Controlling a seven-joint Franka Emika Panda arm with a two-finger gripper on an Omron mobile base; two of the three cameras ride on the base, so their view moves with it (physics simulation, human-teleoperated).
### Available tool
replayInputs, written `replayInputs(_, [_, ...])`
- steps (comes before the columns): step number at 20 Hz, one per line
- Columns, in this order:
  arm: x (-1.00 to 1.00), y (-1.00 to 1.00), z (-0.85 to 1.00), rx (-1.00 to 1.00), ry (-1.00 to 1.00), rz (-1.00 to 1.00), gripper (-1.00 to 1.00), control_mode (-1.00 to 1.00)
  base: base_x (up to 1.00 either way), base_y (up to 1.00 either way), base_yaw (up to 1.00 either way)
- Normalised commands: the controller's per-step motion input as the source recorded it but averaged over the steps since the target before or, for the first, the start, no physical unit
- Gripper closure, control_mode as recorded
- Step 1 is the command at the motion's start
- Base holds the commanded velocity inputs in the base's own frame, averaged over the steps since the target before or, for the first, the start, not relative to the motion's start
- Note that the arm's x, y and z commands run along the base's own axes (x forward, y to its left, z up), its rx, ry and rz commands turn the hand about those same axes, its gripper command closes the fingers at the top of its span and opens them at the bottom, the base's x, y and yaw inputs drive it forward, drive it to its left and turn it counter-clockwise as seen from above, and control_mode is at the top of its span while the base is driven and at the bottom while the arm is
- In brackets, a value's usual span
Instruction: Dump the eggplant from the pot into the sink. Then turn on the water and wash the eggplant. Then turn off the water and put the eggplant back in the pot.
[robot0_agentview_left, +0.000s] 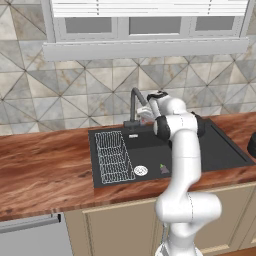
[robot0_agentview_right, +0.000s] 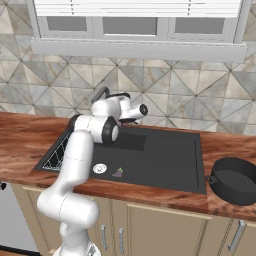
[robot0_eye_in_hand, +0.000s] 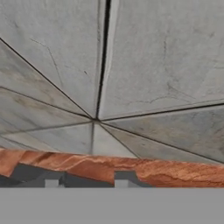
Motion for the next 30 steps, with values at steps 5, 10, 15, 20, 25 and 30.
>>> replayInputs(5, [-0.14,-0.78,-0.04,0.0,0.07,-0.06,1.0,-1.0,0.0,0.0,0.0])
replayInputs(10, [-0.26,-0.93,-0.07,0.0,0.08,-0.05,1.0,-1.0,0.0,0.0,0.0])
replayInputs(15, [-0.44,-0.96,-0.14,0.0,0.08,-0.05,1.0,-1.0,0.0,0.0,0.0])
replayInputs(20, [-0.56,-1.0,-0.19,0.0,0.08,-0.04,1.0,-1.0,0.0,0.0,0.0])
replayInputs(25, [-0.62,-0.92,-0.3,0.0,0.07,-0.02,1.0,-1.0,0.0,0.0,0.0])
replayInputs(30, [-0.43,-0.39,-0.1,0.0,0.01,0.0,1.0,-1.0,0.0,0.0,0.0])
